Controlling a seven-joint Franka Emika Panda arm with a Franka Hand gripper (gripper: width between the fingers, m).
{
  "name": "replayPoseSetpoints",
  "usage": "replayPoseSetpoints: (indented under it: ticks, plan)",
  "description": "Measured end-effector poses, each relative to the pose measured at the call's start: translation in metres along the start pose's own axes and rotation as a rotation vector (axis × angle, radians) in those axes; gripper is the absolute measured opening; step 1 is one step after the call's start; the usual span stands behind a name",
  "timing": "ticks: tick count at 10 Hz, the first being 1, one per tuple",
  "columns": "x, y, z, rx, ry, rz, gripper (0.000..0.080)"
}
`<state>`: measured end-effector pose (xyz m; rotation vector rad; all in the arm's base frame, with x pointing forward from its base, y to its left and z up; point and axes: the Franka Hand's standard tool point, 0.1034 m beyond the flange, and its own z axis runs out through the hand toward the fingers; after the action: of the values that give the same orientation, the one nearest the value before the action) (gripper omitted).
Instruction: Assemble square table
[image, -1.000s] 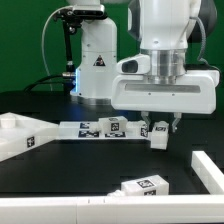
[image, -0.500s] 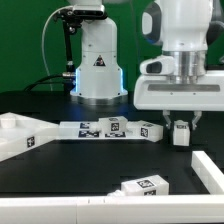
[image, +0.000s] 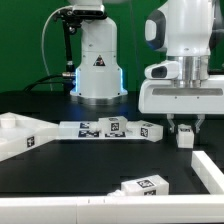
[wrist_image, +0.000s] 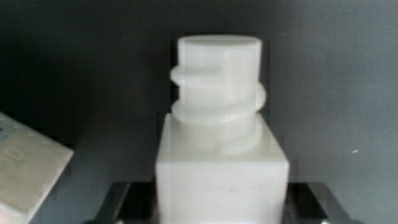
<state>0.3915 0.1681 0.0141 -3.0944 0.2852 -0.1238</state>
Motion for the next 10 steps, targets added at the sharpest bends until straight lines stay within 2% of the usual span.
replayPoseSetpoints:
  ticks: [1, 2, 3, 4, 5, 6, 7, 10]
  plan:
    - [0.001, 0.002, -0.001, -0.005, -0.017, -0.009, 0.036]
    - [0.014, 0.007, -0.014, -0.004, -0.043, -0.008, 0.036]
    - [0.035, 0.017, -0.03, 0.006, -0.041, -0.005, 0.0554]
    - [0.058, 0.031, -0.042, 0.013, -0.042, 0.003, 0.0633]
    - [0.084, 0.043, -0.05, 0.019, -0.047, 0.007, 0.0633]
    - [0.112, 0.054, -0.052, 0.024, -0.042, -0.039, 0.0646]
    - [0.134, 0.063, -0.052, 0.028, -0.027, -0.047, 0.0646]
    - [0.126, 0.059, -0.049, 0.027, -0.033, -0.048, 0.0649]
